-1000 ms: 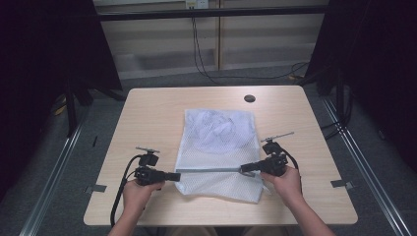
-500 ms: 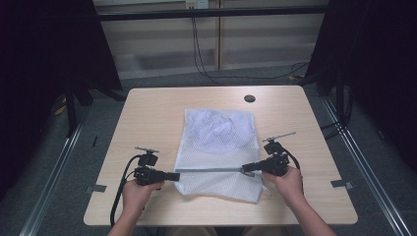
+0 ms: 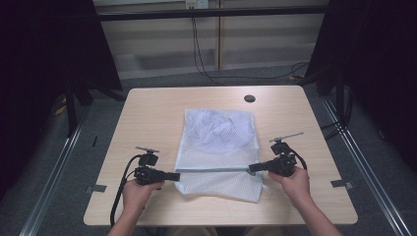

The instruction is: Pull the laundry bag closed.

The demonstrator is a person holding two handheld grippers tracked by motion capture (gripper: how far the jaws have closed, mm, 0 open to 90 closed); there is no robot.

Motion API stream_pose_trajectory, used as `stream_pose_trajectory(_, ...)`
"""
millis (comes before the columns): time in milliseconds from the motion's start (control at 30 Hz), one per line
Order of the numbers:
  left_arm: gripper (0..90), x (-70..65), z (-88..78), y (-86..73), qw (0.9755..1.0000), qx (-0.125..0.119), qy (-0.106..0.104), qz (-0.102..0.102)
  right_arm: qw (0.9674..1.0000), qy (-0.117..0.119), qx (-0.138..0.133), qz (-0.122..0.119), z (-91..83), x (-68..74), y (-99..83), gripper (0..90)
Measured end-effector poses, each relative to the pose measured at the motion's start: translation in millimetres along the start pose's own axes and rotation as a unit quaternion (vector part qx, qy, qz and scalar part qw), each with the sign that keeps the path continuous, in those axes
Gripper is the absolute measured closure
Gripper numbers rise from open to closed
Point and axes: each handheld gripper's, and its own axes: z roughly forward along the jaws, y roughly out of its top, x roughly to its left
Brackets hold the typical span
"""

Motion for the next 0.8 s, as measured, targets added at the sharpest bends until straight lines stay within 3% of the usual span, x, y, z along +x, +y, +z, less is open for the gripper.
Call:
stream_pose_trajectory(133,88.3,1.2,-0.8,-0.4,1.0,0.008,0.001,0.005,1.0,-0.002,-0.003,0.004,-6.4,-5.3,-2.8,86.9)
stream_pose_trajectory(200,88.3,-0.6,0.6,-0.7,1.0,0.002,-0.002,-0.006,1.0,-0.002,-0.005,0.007,-9.4,-7.6,-4.1,86.9)
stream_pose_trajectory(233,88.3,0.2,0.2,-0.6,1.0,0.009,0.0,0.001,0.9999,0.0,-0.006,0.008,-10.8,-8.2,-4.6,86.9)
stream_pose_trajectory(467,88.3,3.6,-2.5,-1.2,1.0,0.001,0.004,-0.004,0.9998,-0.009,-0.012,0.011,-17.3,-13.1,-7.0,86.9)
stream_pose_trajectory(633,88.3,4.4,-3.3,-1.9,0.9999,0.005,0.009,0.004,0.9998,-0.01,-0.015,0.007,-18.8,-13.0,-8.0,86.9)
stream_pose_trajectory(700,88.3,4.4,-3.8,-2.2,1.0,-0.001,0.003,-0.004,0.9998,-0.012,-0.017,0.007,-20.7,-14.0,-8.5,86.9)
stream_pose_trajectory(800,88.3,4.6,-3.5,-2.1,1.0,0.005,0.0,0.0,0.9997,-0.011,-0.018,0.01,-22.0,-15.1,-9.8,86.9)
